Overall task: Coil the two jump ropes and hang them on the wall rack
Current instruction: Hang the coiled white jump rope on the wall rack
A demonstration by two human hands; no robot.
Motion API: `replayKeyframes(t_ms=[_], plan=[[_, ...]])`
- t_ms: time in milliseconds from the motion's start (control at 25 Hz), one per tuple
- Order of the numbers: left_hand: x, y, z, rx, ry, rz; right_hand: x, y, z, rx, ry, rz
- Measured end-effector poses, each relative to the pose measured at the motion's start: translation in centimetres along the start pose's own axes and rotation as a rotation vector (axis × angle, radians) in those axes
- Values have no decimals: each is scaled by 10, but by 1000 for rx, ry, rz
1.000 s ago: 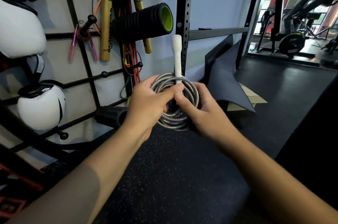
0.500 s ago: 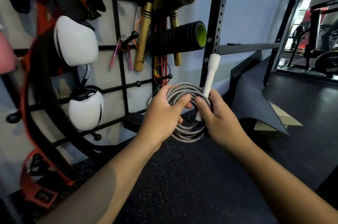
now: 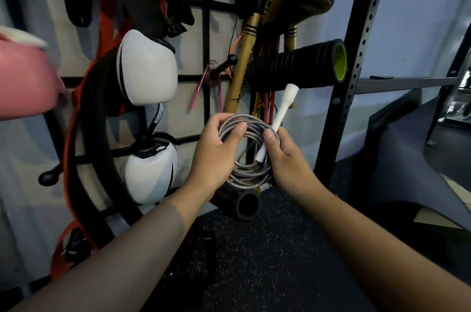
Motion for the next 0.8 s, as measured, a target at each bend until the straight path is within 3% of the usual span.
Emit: replayKeyframes(t_ms=[320, 800], plan=[[83, -106, -53, -136, -105, -95, -107, -133, -2, 22, -67, -64], [222, -205, -75, -269, -254, -62, -221, -259, -51, 105, -39, -17]])
Point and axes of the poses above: each hand's wrist, its own y-axis away from the middle knuckle, its own z-axis out of the back of the hand, x = y × z, the point moved 6 cm from there along -y, towards the middle knuckle, and after that the axes turned 8 degrees about -y, right-handed, at the moved point
